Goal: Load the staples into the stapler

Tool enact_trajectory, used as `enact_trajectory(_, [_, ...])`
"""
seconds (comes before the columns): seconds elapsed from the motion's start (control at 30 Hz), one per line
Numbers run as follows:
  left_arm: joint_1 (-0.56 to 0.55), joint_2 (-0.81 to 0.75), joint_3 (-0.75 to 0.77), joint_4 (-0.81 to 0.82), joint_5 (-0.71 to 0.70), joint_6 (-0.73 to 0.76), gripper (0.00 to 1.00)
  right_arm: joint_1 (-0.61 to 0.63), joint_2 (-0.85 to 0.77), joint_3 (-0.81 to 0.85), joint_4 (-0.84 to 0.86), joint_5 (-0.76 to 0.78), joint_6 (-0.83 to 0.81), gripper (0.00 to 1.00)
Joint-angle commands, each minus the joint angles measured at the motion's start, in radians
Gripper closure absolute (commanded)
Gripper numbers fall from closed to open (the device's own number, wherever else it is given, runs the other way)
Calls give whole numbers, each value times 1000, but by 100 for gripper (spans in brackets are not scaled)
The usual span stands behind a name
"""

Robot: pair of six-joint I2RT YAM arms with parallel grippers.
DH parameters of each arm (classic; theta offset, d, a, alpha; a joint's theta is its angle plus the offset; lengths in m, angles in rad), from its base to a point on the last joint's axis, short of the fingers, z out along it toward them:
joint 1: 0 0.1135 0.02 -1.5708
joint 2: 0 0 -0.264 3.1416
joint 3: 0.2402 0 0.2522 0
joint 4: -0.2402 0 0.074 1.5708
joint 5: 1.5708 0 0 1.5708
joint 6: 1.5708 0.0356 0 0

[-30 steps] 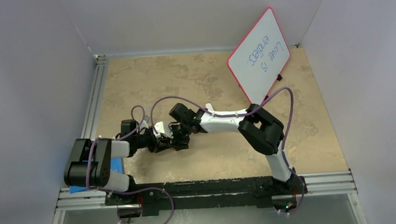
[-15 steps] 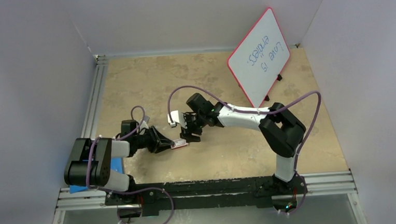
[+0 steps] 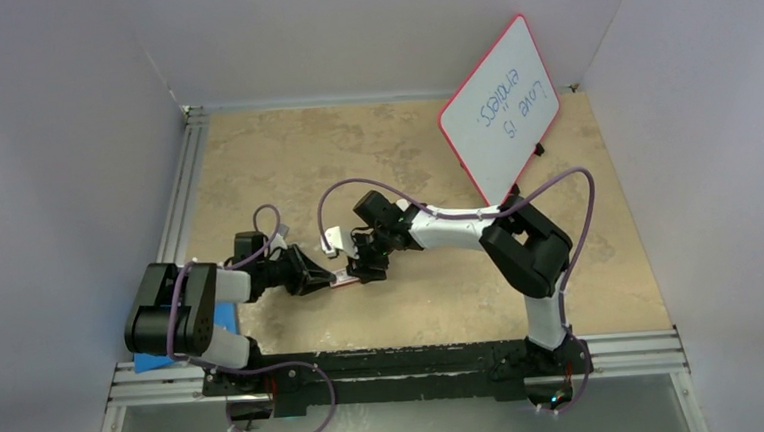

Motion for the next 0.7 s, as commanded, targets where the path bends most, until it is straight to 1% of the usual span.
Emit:
enact_trajectory(0.0, [-5, 15, 23, 43, 22, 5, 83, 6, -6, 27, -31, 18, -14, 46])
enact_trajectory(0.1, [-5, 14, 25, 30, 11, 12, 84, 6, -4, 23, -39, 35, -13, 51])
enact_trajectory(0.27, [-5, 13, 26, 37, 14, 14, 86, 6, -1, 28, -50, 50, -8, 56])
enact_trajectory(0.4, [-5, 13, 27, 46, 25, 9, 87, 7, -3, 28, -50, 50, -6, 57])
enact_trajectory(0.57, [-5, 19, 22, 76, 53, -4, 85, 11, -16, 31, -26, 36, 3, 42])
enact_trajectory(0.67, [-5, 34, 17, 94, 67, -17, 84, 30, -6, 45, -18, 6, -5, 39])
